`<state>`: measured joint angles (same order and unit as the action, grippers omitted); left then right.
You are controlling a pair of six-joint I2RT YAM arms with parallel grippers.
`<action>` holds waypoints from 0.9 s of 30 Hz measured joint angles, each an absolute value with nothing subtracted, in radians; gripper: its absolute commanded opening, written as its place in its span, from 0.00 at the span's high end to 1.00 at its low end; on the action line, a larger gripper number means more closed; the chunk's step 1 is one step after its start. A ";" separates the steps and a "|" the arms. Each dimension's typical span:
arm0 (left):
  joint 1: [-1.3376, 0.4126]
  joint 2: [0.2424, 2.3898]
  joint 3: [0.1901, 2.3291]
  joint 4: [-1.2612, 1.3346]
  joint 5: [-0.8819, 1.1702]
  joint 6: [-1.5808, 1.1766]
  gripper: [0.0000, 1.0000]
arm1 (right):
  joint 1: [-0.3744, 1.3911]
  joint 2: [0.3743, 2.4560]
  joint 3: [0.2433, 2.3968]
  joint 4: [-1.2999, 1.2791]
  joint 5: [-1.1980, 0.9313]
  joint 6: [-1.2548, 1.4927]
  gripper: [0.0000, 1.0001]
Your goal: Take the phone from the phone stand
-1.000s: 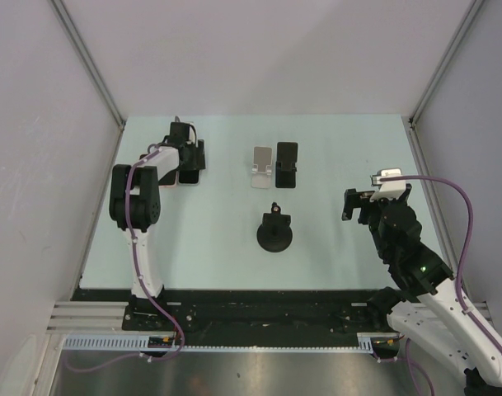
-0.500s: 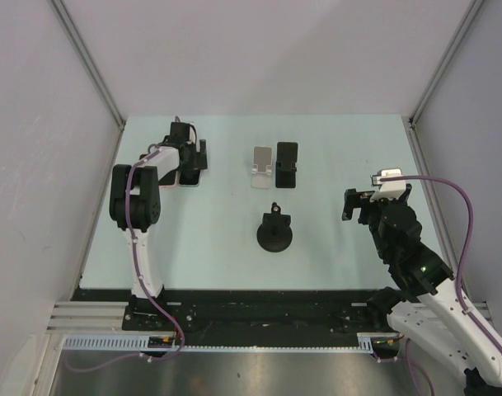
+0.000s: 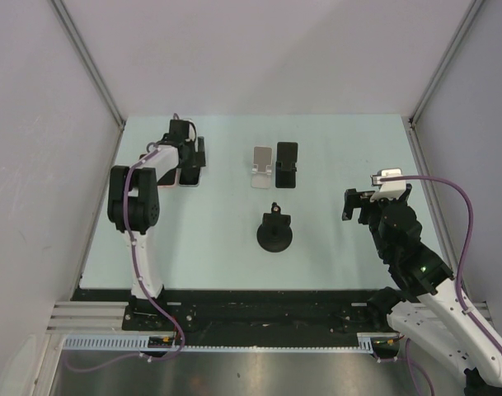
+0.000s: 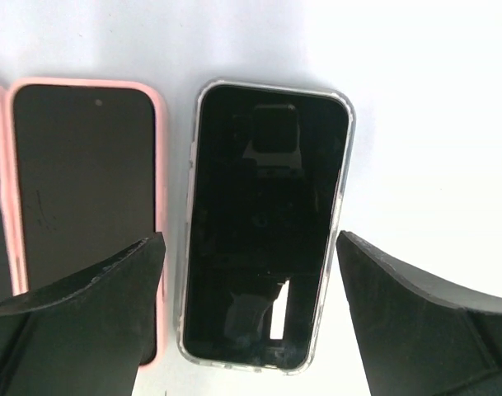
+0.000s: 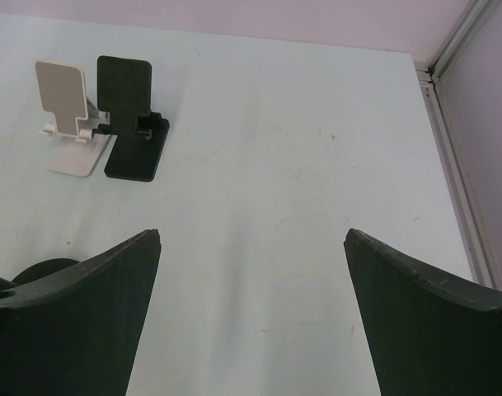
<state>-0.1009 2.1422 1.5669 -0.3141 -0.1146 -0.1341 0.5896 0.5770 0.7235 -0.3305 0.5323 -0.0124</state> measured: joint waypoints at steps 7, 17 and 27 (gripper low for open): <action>-0.129 2.086 1.567 -0.315 -0.196 -0.131 0.10 | 0.590 0.577 0.723 -0.331 0.532 -0.012 0.00; -0.202 2.089 1.567 -0.317 -0.296 -0.070 0.09 | 0.589 0.577 0.723 -0.331 0.528 -0.013 0.00; -0.218 2.125 1.567 -0.317 -0.381 -0.024 0.11 | 0.589 0.577 0.723 -0.331 0.525 -0.019 0.00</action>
<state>-0.2176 2.1254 1.5669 -0.3172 -0.3813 -0.0242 0.5888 0.5770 0.7235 -0.3305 0.5247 -0.0189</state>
